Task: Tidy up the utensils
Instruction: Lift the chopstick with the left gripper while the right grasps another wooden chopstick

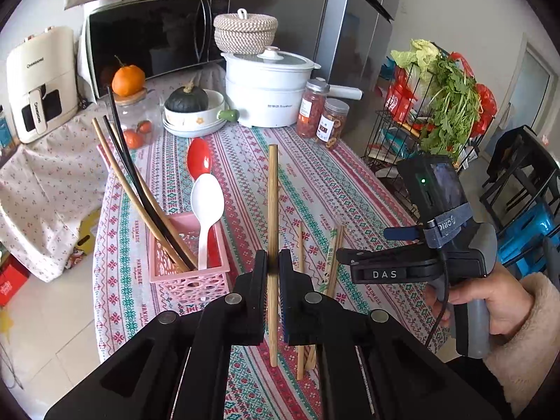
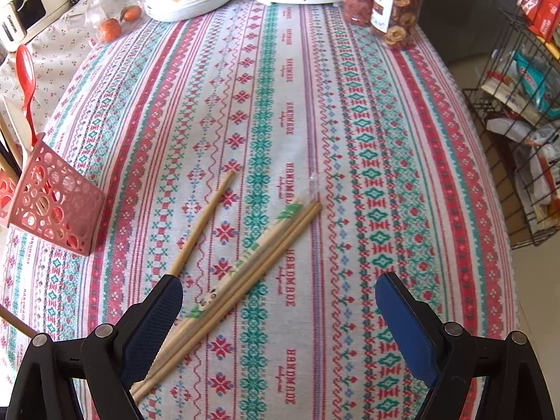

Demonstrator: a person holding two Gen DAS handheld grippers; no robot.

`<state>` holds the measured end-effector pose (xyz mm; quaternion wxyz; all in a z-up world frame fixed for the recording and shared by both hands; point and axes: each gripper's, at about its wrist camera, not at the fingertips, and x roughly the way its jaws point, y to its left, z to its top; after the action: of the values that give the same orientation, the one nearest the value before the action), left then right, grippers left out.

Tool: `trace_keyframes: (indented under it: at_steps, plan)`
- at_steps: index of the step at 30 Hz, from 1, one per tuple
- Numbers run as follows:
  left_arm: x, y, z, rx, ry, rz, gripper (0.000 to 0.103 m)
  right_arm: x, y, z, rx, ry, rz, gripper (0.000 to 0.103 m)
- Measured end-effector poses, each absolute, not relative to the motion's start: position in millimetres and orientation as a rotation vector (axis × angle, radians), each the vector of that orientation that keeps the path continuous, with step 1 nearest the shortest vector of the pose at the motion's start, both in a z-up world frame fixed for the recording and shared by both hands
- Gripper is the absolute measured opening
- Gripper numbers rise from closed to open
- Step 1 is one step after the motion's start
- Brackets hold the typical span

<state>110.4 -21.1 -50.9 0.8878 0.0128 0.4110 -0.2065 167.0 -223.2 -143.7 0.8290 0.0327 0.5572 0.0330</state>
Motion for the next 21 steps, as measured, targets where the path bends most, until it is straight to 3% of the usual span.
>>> trace_keyframes:
  at_steps: [4, 15, 21]
  plan:
    - [105, -8, -46, 0.014, 0.845, -0.429, 0.006, 177, -206, -151, 0.116, 1.181, 0.114, 0.088]
    - [98, 13, -42, -0.009, 0.834, -0.420, 0.006, 205, -164, -183, 0.072, 1.234, 0.122, 0.049]
    - [99, 24, -47, -0.015, 0.849, -0.407, 0.006, 210, -156, -195, 0.022, 1.280, 0.068, 0.046]
